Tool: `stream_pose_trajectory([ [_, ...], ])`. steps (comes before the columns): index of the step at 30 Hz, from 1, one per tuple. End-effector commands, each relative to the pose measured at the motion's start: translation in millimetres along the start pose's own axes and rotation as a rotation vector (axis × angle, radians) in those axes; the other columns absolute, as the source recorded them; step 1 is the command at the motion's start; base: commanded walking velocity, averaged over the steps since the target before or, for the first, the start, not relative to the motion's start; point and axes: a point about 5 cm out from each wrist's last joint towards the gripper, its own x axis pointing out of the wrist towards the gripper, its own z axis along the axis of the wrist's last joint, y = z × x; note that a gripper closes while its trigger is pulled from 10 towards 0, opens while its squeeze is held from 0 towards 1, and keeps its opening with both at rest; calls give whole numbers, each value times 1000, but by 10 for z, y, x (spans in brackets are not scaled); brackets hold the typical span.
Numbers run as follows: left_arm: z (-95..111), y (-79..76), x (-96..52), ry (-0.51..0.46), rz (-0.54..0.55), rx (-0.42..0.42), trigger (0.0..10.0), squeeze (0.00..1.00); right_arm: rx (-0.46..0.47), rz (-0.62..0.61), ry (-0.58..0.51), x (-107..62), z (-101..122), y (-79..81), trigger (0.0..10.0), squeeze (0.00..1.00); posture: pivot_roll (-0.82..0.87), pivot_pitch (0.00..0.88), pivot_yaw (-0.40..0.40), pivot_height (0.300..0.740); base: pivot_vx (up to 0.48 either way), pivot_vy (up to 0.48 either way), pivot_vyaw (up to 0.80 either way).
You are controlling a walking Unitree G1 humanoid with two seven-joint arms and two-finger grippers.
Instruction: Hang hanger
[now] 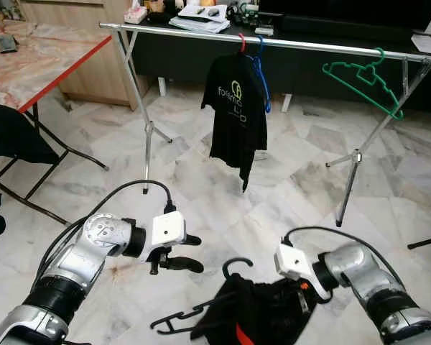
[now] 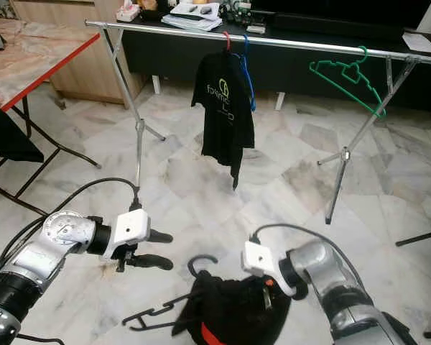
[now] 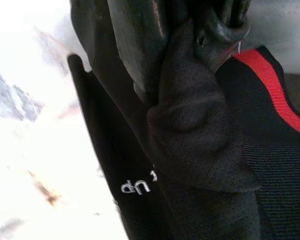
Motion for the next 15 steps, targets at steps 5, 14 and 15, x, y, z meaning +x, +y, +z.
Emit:
stream_pose_trajectory([
  [5, -148, 135, -153, 56, 220, -8, 10000, 1000, 46, -60, -10, -35, -105, 11, 0, 0, -47, 124, -43, 740, 0, 0, 0],
  [14, -452, 203, -338, 120, 664, -96, 10000, 1000, 122, -308, -85, -132, -104, -130, 0, 0, -38, 130, -52, 740, 0, 0, 0],
  [15, -523, 190, -375, 132, 741, -131, 10000, 1000, 142, -351, -106, -156, -87, -163, 0, 0, -36, 133, -52, 740, 0, 0, 0],
])
